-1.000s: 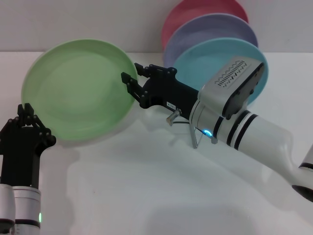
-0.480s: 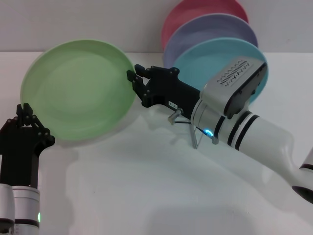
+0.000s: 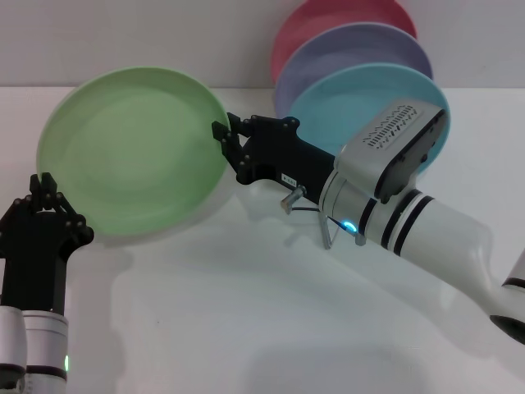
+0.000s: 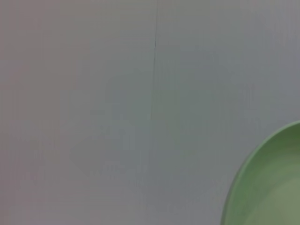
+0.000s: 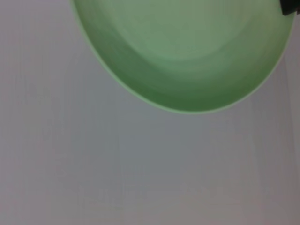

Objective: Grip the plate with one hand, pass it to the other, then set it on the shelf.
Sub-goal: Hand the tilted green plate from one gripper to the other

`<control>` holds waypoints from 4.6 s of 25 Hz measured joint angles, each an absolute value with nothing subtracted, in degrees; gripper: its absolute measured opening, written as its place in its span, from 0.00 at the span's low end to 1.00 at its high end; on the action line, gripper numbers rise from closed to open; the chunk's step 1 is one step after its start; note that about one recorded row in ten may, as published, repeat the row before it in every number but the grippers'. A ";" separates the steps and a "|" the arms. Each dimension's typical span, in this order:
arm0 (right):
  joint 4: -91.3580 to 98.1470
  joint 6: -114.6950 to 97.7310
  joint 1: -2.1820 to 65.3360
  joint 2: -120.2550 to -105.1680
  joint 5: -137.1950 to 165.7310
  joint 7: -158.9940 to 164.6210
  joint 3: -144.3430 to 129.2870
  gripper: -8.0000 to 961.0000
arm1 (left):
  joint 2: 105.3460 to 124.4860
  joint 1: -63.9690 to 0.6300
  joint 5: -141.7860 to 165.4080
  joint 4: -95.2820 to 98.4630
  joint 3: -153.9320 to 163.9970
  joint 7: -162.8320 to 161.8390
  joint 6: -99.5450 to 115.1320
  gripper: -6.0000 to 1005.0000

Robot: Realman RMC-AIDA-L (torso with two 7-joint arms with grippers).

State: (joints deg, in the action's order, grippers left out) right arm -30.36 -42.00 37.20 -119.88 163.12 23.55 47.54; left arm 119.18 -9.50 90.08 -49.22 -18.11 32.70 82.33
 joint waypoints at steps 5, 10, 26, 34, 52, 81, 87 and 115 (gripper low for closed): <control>-30.41 -42.00 37.07 -119.88 162.66 23.54 47.66 0.17 | 119.18 -9.50 90.08 -49.22 -18.11 32.69 82.29 0.04; -30.13 -42.00 37.09 -119.88 161.48 23.51 47.71 0.16 | 119.18 -9.49 90.08 -49.22 -18.11 32.70 82.26 0.04; -30.24 -41.68 37.20 -119.88 161.45 23.46 46.78 0.12 | 119.17 -10.52 88.71 -48.82 -17.66 32.70 81.91 0.04; -30.28 -41.49 37.10 -119.88 161.45 23.46 46.99 0.10 | 119.19 -10.59 88.59 -48.81 -17.23 32.69 82.02 0.04; -30.50 -41.39 37.00 -119.88 161.46 22.67 47.47 0.08 | 119.18 -10.41 88.51 -48.78 -16.94 32.36 81.98 0.04; -30.50 -41.30 37.00 -119.88 158.65 20.01 46.93 0.03 | 119.18 -10.83 88.42 -48.78 -16.17 32.31 81.92 0.07; -30.56 -41.34 36.99 -119.88 158.58 19.98 46.85 0.03 | 119.17 -10.81 88.48 -48.74 -16.06 32.22 81.92 0.07; -30.05 -41.75 36.74 -119.88 158.55 19.76 47.54 0.03 | 118.71 -10.70 89.61 -47.60 -15.38 30.09 80.91 0.35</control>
State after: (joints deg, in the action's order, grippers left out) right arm -30.05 -41.75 36.74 -119.88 158.55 19.76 47.54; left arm 118.71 -10.70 89.61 -47.60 -15.38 30.09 80.91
